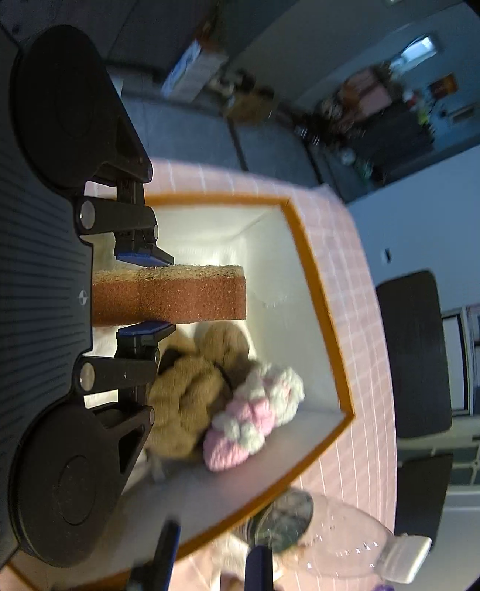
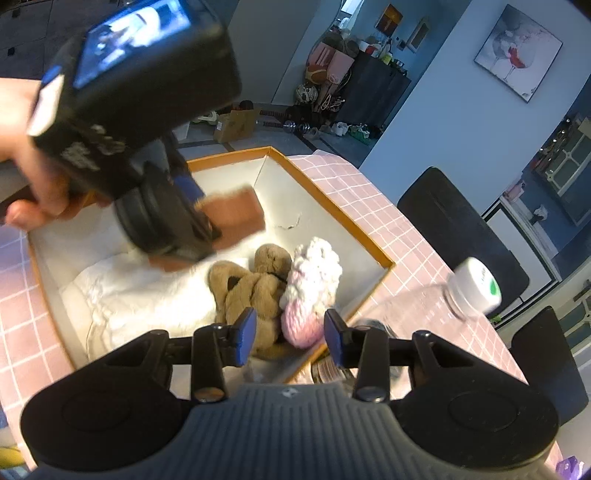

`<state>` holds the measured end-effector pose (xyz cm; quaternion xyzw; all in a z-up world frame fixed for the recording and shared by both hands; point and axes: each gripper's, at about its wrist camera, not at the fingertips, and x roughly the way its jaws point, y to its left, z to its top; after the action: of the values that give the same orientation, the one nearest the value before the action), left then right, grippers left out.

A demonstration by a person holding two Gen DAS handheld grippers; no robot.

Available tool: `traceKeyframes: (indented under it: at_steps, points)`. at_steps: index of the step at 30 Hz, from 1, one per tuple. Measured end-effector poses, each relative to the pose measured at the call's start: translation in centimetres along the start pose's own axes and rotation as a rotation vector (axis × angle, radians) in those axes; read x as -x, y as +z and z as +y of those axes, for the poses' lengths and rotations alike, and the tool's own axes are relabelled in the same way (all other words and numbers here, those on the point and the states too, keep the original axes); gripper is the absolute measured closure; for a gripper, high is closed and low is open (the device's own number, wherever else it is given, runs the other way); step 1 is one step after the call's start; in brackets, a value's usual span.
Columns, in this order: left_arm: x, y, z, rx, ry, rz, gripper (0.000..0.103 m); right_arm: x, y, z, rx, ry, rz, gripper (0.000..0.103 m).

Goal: Organize soft objects
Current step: 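Open both grippers and move both tools back over the remaining table items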

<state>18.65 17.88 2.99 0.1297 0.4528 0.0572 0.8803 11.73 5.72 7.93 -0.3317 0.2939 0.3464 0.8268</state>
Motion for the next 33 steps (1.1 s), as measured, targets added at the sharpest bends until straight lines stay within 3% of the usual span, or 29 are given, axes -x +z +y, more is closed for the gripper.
traceKeyframes:
  at_steps: [4, 9, 12, 16, 21, 28, 33]
  points:
    - [0.4, 0.6, -1.3, -0.041, 0.063, -0.032, 0.068, 1.2, -1.1, -0.3, -0.015, -0.016, -0.005, 0.062]
    - [0.3, 0.8, -2.1, -0.024, -0.024, 0.001, 0.059, 2.6, -2.8, -0.6, -0.040, -0.040, 0.005, 0.062]
    - [1.2, 0.4, -2.4, -0.012, -0.042, -0.012, 0.055, 3.5, -4.1, -1.3, -0.059, -0.051, 0.008, 0.061]
    - [3.4, 0.0, -2.9, 0.017, -0.121, -0.042, 0.050, 4.6, -5.6, -2.2, -0.088, -0.060, 0.009, 0.057]
    - [6.3, -0.8, -5.0, -0.038, -0.136, -0.119, 0.051, 5.7, -7.3, -3.5, -0.127, -0.067, 0.007, 0.057]
    - [9.9, -2.6, -9.1, -0.118, -0.256, -0.250, 0.051, 7.7, -10.7, -6.2, -0.222, -0.056, 0.005, 0.056]
    - [10.3, -3.0, -13.1, -0.218, -0.318, -0.321, 0.051, 8.0, -13.7, -8.0, -0.278, -0.053, 0.030, 0.056]
